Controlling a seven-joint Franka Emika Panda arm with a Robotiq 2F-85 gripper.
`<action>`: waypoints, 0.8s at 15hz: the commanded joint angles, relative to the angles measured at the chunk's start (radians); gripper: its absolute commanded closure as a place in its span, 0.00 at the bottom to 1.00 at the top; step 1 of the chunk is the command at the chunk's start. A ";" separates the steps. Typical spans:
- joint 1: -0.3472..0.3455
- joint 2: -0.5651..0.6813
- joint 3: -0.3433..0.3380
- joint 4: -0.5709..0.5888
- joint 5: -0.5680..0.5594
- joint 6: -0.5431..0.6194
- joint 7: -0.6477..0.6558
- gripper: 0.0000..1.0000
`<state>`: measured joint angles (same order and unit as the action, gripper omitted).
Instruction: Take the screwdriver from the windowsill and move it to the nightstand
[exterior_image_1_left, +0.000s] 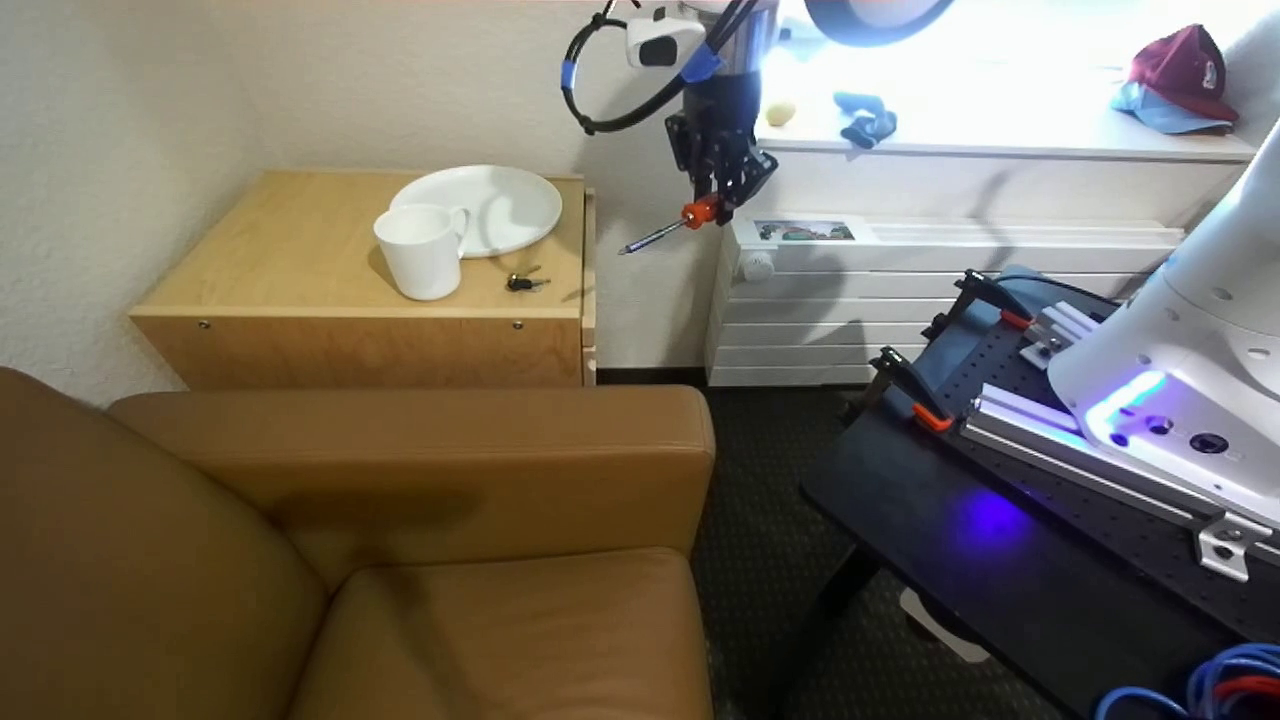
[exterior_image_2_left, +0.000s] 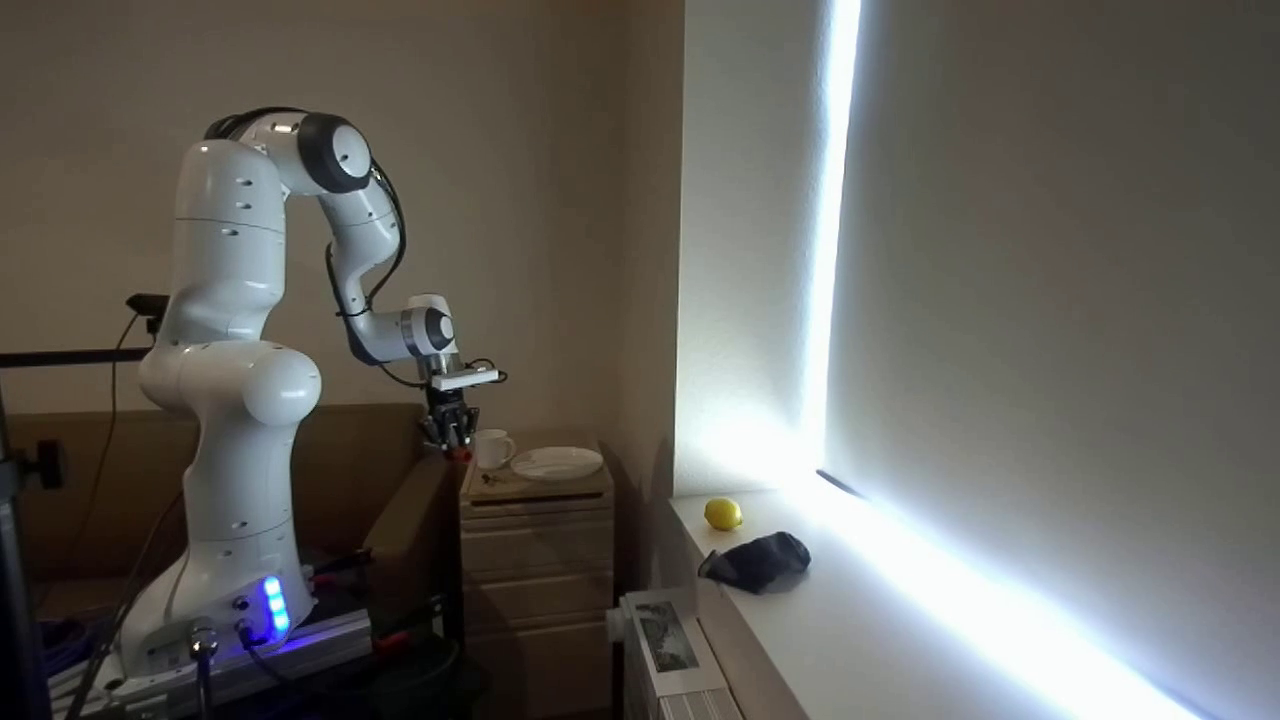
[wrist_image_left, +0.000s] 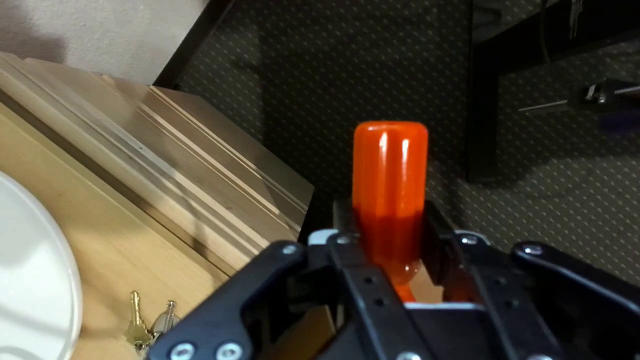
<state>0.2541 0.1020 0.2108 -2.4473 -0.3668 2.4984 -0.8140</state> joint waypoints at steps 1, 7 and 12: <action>-0.013 0.020 0.011 0.009 -0.005 0.019 0.010 0.92; 0.016 0.215 0.008 0.148 -0.101 0.163 0.142 0.92; 0.071 0.331 -0.042 0.294 -0.296 0.217 0.354 0.92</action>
<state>0.3015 0.3736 0.1883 -2.2359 -0.6032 2.6820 -0.5492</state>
